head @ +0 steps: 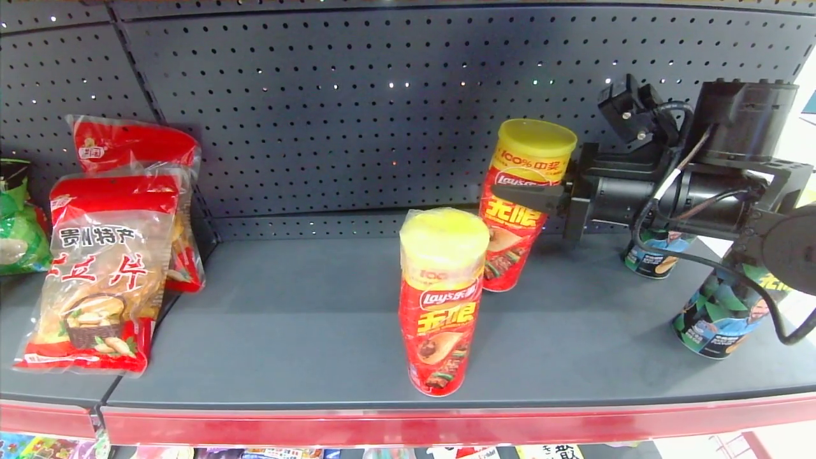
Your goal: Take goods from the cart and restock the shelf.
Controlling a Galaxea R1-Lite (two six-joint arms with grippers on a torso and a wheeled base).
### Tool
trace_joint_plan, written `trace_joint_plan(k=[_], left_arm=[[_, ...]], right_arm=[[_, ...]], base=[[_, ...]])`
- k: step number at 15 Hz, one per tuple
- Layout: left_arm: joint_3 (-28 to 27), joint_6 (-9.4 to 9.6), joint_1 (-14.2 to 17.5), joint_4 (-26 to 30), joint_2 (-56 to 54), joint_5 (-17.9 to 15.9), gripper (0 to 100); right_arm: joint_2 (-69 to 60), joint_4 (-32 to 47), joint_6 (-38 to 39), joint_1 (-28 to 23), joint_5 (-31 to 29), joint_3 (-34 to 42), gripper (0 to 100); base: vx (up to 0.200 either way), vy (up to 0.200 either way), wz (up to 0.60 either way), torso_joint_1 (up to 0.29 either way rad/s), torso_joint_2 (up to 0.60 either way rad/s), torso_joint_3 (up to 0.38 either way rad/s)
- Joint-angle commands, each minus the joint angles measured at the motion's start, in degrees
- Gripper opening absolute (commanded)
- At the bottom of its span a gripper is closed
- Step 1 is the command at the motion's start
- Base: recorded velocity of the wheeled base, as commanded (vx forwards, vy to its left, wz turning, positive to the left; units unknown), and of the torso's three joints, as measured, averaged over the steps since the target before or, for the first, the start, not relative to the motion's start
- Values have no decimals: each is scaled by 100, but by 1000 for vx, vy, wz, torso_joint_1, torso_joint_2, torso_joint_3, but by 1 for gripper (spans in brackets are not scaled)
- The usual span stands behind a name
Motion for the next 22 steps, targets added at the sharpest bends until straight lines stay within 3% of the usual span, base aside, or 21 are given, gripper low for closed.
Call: trace_joint_plan(k=[1, 2, 5, 9, 10, 12, 16, 19, 21, 22], left_arm=[[4, 0, -27, -4, -312, 155, 100], [13, 97, -27, -4, -409, 216, 100], [13, 53, -36, -4, -286, 287, 100], [4, 0, -133, -4, -207, -214, 100], [4, -9, -115, -4, -233, -109, 100], [13, 44, 8, -13, -312, 744, 100], [22, 35, -18, -30, -400, 1078, 100], [13, -351, -27, -48, -400, 1034, 100], [13, -228, -18, -48, -400, 1139, 100], [22, -53, -27, 207, -400, 1596, 100]], right_arm=[[18, -5, 4, -19, 3, -55, 0], [45, -5, -5, -19, -6, -72, 0], [36, -5, 4, -10, -6, -72, 0], [36, -5, -5, -37, 3, -72, 0], [36, -5, -5, -37, 3, -63, 0], [45, -5, -5, -37, 3, -72, 0], [54, -5, -5, -37, 3, -63, 0], [54, -5, -5, -37, 12, -72, 0], [45, -5, -5, -37, 12, -81, 0], [27, -5, -5, -46, 12, -63, 0]], base=[[0, 0, 0, 0, 0, 0], [0, 0, 0, 0, 0, 0], [0, 0, 0, 0, 0, 0], [0, 0, 0, 0, 0, 0], [0, 0, 0, 0, 0, 0], [0, 0, 0, 0, 0, 0], [0, 0, 0, 0, 0, 0], [0, 0, 0, 0, 0, 0], [0, 0, 0, 0, 0, 0], [0, 0, 0, 0, 0, 0]])
